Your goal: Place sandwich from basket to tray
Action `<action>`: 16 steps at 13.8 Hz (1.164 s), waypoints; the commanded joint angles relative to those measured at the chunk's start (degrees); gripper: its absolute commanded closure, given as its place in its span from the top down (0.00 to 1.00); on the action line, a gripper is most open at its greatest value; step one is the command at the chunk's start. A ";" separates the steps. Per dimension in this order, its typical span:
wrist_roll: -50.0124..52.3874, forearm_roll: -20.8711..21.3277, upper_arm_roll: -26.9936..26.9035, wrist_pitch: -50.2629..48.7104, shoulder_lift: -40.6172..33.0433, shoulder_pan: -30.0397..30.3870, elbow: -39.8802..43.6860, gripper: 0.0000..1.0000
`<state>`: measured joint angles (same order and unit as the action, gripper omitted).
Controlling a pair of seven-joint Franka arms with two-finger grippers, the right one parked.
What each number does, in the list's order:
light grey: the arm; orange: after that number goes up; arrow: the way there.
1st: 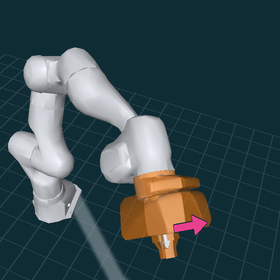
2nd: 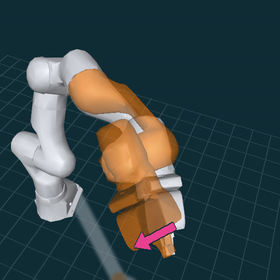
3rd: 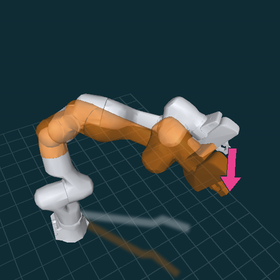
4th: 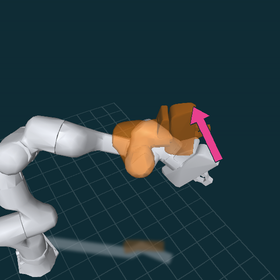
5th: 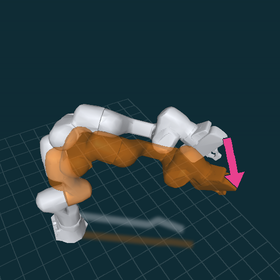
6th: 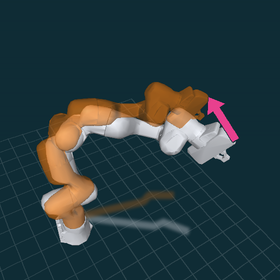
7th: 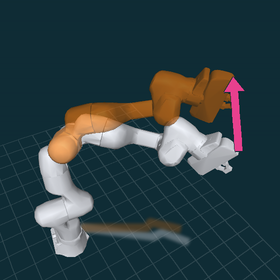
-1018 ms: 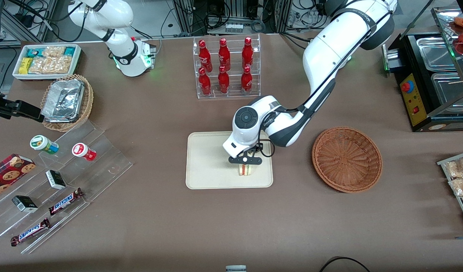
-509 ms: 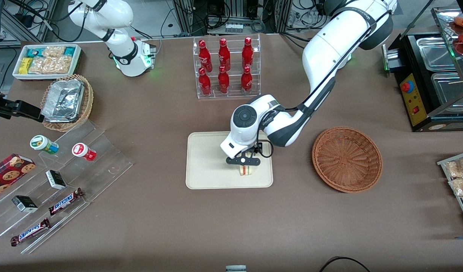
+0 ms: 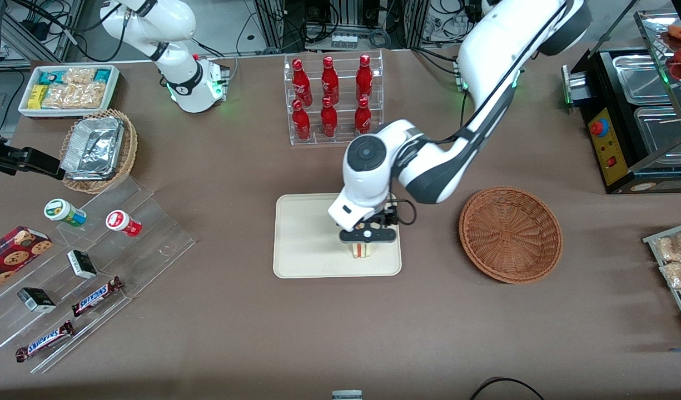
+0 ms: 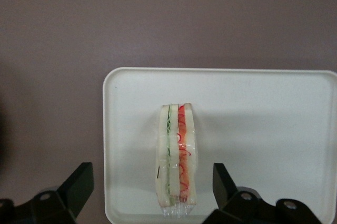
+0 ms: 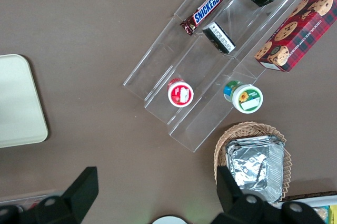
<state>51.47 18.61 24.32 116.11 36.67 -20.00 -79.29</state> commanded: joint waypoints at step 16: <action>-25.98 -18.96 -25.05 -28.46 -24.36 6.50 -1.39 1.00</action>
<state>27.07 0.46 -3.36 89.69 15.02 -18.42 -79.32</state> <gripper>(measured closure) 0.000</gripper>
